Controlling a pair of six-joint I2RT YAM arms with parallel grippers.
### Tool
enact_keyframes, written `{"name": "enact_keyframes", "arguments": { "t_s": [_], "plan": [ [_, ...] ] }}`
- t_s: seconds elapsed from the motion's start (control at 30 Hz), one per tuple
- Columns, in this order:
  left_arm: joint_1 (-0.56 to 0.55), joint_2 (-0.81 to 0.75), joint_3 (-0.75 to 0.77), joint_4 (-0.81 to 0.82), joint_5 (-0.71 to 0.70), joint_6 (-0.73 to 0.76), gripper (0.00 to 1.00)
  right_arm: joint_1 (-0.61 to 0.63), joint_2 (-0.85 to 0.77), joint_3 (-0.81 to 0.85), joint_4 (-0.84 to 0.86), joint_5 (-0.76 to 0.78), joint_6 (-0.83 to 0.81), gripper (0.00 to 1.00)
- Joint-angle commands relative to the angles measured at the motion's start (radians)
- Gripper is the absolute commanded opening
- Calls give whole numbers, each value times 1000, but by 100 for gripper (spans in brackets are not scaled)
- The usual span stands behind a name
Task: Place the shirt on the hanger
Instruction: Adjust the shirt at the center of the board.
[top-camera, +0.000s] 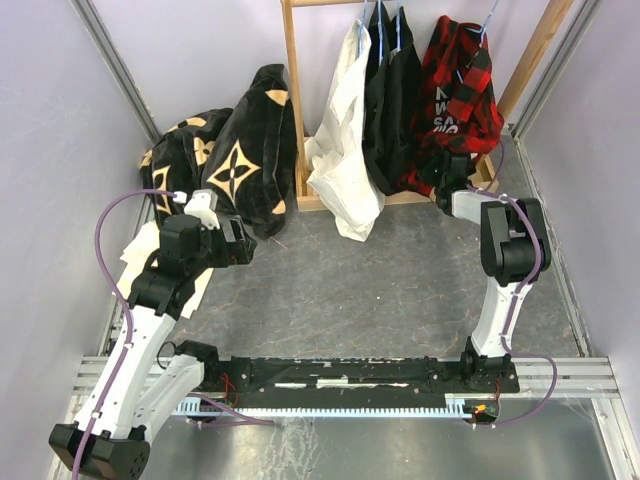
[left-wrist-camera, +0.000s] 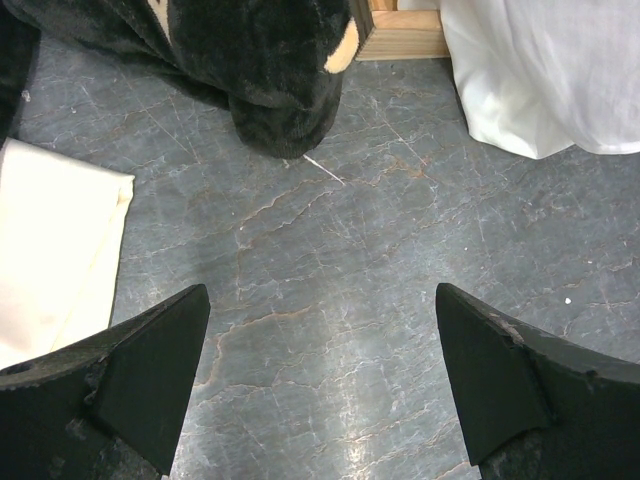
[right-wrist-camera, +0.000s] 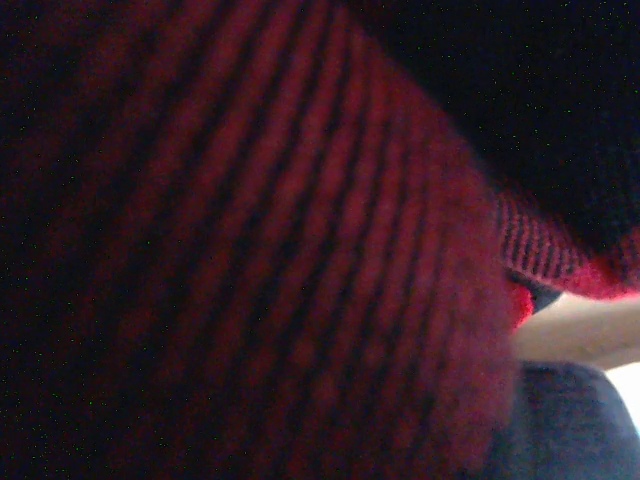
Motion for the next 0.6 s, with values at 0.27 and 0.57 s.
{"name": "enact_keyframes", "arguments": {
  "t_s": [0.27, 0.57],
  "plan": [
    [0, 14, 16, 45, -4, -16, 100, -17, -124, -198, 94, 40, -65, 62],
    [0, 16, 11, 49, 4, -16, 100, -50, -261, -377, 172, 25, -18, 89]
  ]
}}
